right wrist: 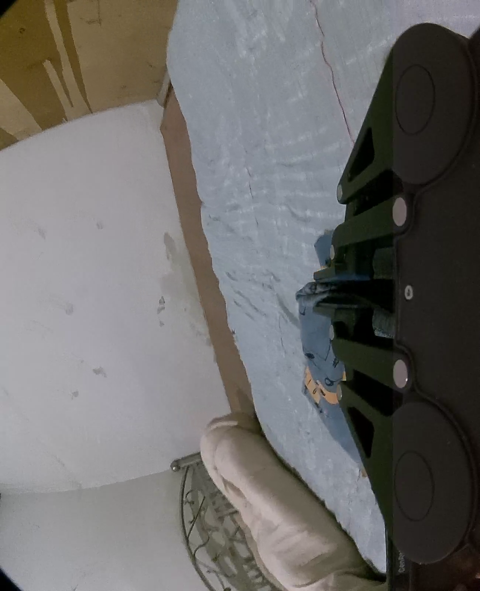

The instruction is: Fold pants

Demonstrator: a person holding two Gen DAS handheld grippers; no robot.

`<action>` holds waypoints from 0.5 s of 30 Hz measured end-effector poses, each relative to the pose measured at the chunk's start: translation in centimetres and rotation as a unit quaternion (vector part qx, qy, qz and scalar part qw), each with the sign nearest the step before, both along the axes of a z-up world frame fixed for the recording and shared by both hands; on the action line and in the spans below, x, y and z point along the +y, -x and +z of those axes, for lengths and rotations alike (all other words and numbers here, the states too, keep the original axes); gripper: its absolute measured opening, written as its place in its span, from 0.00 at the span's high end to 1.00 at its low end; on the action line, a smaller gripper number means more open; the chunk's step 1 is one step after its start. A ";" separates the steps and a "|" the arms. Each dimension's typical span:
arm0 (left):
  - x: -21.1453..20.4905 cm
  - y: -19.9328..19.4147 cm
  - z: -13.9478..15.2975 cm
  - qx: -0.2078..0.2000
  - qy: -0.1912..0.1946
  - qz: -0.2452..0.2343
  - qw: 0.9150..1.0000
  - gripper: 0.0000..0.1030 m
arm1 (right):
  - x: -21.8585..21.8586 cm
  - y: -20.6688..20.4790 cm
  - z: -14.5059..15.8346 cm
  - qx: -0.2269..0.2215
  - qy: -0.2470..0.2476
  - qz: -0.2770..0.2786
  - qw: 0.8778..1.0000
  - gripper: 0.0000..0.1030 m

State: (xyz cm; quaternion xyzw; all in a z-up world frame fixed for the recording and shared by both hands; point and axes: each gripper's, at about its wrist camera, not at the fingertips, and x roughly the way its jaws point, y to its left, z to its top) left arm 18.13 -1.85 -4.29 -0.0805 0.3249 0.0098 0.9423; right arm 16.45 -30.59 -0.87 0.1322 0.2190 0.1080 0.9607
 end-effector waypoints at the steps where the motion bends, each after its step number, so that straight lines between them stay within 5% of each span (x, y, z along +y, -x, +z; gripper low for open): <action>1: 0.0 -0.1 -0.1 0.003 0.000 0.000 1.000 0.01 | -0.1 0.0 -0.1 0.005 0.003 -0.004 1.000 0.90; 6: -0.1 -0.2 -0.4 0.008 -0.006 -0.003 1.000 0.01 | -0.2 -0.7 -2.1 0.041 0.009 -0.016 0.999 0.81; 9: 0.0 -0.1 -0.3 0.002 0.002 0.002 1.000 0.01 | 0.2 -0.2 -1.9 0.031 0.014 -0.028 0.999 0.64; 11: 0.1 -0.1 -0.3 0.001 0.008 0.005 1.000 0.01 | 0.7 0.3 -1.7 0.022 0.014 -0.025 0.999 0.41; 15: 0.0 0.0 -0.7 0.008 0.000 0.001 1.000 0.01 | 1.9 1.0 -2.2 0.027 0.042 -0.017 0.999 0.30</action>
